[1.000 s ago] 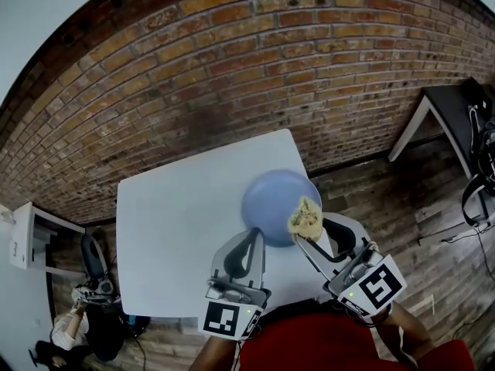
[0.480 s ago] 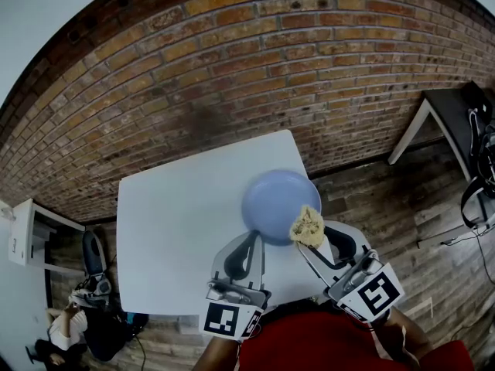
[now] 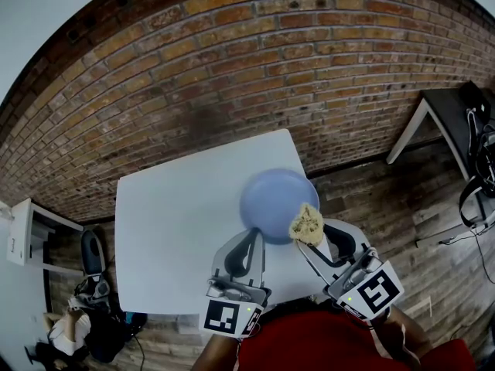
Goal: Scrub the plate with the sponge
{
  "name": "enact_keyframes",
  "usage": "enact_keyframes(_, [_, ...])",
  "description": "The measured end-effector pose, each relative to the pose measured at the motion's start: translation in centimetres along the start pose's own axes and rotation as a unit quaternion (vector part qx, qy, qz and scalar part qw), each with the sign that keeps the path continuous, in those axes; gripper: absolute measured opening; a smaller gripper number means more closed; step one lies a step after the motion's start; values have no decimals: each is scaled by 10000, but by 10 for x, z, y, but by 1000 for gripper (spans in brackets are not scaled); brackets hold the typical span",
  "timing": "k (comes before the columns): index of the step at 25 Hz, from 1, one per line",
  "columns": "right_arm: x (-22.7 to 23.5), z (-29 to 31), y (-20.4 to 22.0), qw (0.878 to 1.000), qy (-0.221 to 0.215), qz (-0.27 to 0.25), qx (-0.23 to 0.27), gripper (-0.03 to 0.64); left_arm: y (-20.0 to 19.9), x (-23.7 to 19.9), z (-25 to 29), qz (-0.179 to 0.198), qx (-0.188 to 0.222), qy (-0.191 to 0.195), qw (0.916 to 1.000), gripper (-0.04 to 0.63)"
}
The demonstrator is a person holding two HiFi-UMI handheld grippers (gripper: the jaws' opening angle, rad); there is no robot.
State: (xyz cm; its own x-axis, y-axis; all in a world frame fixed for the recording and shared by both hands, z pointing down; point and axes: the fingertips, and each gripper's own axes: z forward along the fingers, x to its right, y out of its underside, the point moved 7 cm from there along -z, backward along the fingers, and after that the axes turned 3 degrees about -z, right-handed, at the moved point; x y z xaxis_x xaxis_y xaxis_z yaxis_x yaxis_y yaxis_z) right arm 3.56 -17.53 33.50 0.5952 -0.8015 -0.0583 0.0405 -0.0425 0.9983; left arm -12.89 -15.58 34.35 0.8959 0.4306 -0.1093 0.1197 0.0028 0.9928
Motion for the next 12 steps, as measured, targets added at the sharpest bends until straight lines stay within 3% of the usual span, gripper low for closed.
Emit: enact_keyframes(12, [1,-1,1,10000,-6,-8,-11,160,0,0,2,7,3,22,10000,12])
